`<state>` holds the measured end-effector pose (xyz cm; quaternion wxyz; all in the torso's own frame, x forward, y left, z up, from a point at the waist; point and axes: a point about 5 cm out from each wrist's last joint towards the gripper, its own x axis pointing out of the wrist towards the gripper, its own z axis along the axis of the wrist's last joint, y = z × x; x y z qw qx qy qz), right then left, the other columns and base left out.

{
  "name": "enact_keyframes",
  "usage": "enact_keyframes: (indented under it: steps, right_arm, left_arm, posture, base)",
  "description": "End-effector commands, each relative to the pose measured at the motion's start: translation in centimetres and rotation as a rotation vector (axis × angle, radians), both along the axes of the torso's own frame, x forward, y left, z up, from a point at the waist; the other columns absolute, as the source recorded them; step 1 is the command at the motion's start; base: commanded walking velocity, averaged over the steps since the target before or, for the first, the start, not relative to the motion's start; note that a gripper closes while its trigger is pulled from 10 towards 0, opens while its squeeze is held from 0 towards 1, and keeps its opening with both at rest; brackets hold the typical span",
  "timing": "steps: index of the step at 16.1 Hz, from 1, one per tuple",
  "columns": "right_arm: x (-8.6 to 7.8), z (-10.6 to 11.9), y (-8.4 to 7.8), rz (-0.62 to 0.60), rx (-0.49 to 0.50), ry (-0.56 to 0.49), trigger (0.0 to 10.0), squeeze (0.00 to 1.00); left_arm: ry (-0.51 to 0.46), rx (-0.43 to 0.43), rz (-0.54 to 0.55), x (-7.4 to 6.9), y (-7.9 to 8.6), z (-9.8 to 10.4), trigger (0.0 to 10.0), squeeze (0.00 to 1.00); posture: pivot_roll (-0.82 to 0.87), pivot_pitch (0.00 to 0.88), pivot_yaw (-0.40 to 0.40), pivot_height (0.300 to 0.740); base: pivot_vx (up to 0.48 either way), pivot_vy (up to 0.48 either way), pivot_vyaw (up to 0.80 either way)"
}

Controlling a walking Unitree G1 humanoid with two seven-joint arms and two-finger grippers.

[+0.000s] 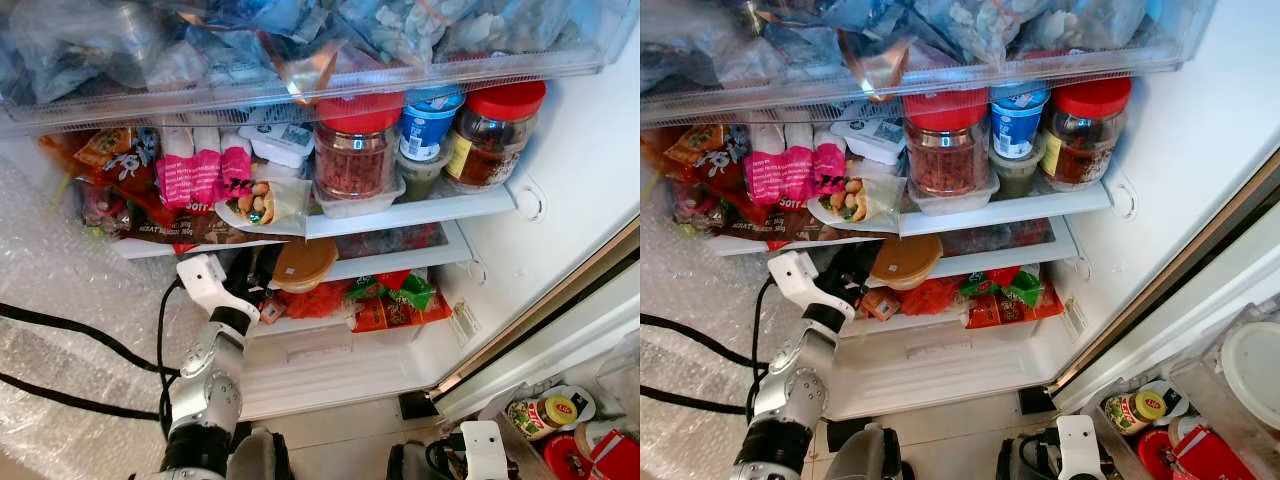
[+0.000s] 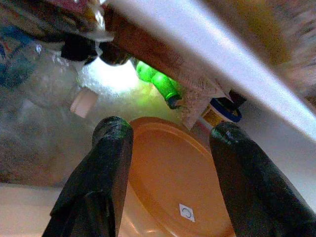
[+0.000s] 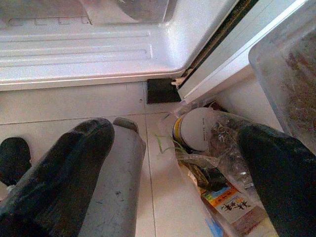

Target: Restocking fridge

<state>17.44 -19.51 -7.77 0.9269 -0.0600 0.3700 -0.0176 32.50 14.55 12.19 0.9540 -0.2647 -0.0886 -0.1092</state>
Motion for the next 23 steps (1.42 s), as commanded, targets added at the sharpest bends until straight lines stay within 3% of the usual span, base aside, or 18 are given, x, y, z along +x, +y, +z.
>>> enact_keyframes:
  steps: [1,3,9,12,15,18,23]
  right_arm:
    - [-6.2,-2.9,0.5,-0.001,0.020,0.275,10.0,0.00]
    - [-6.1,-2.9,0.5,0.000,0.020,0.274,10.0,0.00]
    - [-6.1,-2.9,0.5,0.004,0.018,0.278,10.0,0.00]
    - [-6.0,-2.9,0.3,0.004,0.015,0.280,10.0,0.00]
    - [-5.8,-2.8,0.1,0.003,0.012,0.282,10.0,0.00]
    - [-5.8,-2.8,0.1,0.010,0.011,0.285,10.0,0.00]
    - [-5.8,-2.8,0.0,0.006,0.007,0.290,10.0,0.00]
  left_arm:
    - [-0.012,0.039,0.006,-0.4,0.2,0.2,10.0,0.00]
    - [-0.040,0.100,-0.020,-1.1,-0.2,0.6,10.0,0.00]
    - [-0.076,0.298,-0.174,-5.2,-1.3,0.5,10.0,0.00]
    - [-0.140,0.469,-0.268,-7.1,-2.1,1.2,10.0,0.00]
    - [-0.076,0.515,-0.354,-8.7,-2.3,0.1,10.0,0.00]
    - [0.020,0.565,-0.355,-8.4,-1.5,-2.0,10.0,0.00]
    - [0.071,0.516,-0.318,-6.6,-1.3,-3.2,10.0,0.00]
  posture:
    - [-0.12,0.202,0.021,0.647]
    - [-0.12,0.202,0.020,0.647]
    - [-0.11,0.199,0.020,0.647]
    - [-0.10,0.198,0.019,0.647]
    - [-0.09,0.194,0.019,0.647]
    - [-0.09,0.192,0.016,0.647]
    - [-0.10,0.184,0.017,0.647]
  base:
    - [0.000,0.000,0.00]
    - [0.000,0.000,0.00]
    - [0.000,0.000,0.00]
    - [0.000,0.000,0.00]
    - [0.000,0.000,0.00]
    - [0.000,0.000,0.00]
    - [0.000,0.000,0.00]
